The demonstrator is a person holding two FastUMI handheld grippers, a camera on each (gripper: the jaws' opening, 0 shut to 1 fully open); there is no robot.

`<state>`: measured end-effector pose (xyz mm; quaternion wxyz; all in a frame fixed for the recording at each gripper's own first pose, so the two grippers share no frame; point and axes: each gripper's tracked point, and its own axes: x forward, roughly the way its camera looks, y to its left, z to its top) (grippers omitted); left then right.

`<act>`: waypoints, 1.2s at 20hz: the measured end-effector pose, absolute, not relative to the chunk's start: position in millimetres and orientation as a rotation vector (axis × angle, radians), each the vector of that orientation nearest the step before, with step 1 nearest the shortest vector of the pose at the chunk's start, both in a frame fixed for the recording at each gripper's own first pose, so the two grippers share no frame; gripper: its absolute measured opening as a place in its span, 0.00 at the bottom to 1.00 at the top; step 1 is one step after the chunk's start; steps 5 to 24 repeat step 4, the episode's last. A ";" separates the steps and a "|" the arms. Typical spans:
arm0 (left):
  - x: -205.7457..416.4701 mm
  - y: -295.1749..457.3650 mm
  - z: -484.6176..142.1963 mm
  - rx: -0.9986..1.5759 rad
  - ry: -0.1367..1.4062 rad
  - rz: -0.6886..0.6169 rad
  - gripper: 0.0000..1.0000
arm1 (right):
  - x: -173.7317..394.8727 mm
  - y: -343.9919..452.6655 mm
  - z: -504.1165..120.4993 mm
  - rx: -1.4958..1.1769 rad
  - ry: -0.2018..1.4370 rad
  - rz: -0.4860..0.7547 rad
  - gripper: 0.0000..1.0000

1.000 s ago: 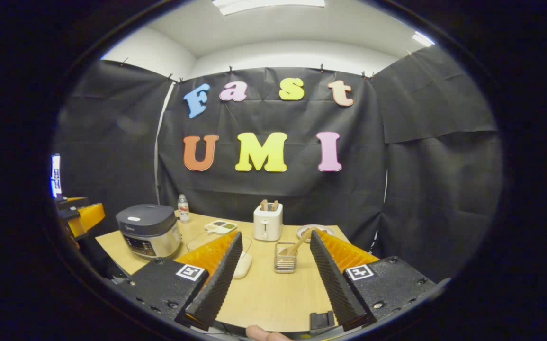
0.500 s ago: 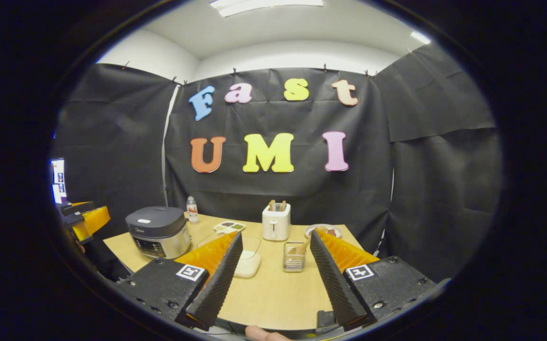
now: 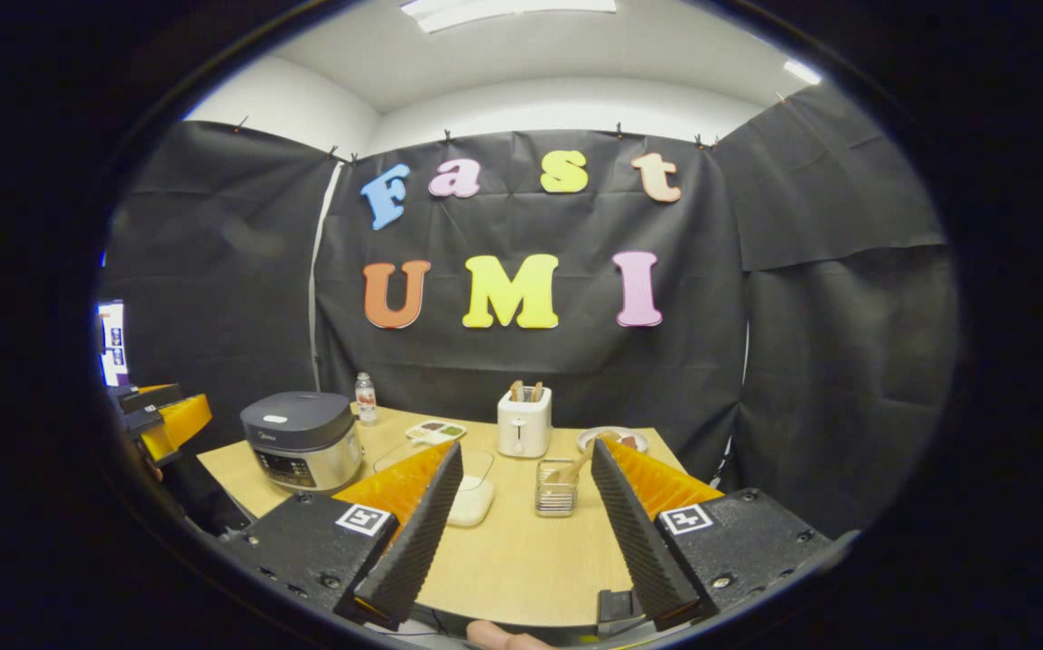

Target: Close the left gripper, press the button to open the rice cooker; take a wooden spoon from the chopstick holder with the right hand, scoop a spoonful of rice and pour it into the rice cooker, then put the wooden spoon back into the chopstick holder.

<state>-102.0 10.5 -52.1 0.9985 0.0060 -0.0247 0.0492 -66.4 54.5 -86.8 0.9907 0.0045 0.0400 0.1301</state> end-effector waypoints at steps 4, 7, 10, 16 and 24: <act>-99.9 6.5 -53.6 0.020 -0.044 0.094 0.95 | -68.0 52.6 -86.2 0.004 0.076 0.262 0.91; -99.9 6.5 -53.6 0.020 -0.044 0.094 0.95 | -68.0 52.6 -86.2 0.004 0.076 0.262 0.91; -99.9 6.5 -53.6 0.020 -0.044 0.094 0.95 | -68.0 52.6 -86.2 0.004 0.076 0.262 0.91; -99.9 6.5 -53.6 0.020 -0.044 0.094 0.95 | -68.0 52.6 -86.2 0.004 0.076 0.262 0.91; -99.9 6.5 -53.6 0.020 -0.044 0.094 0.95 | -68.0 52.6 -86.2 0.004 0.076 0.262 0.91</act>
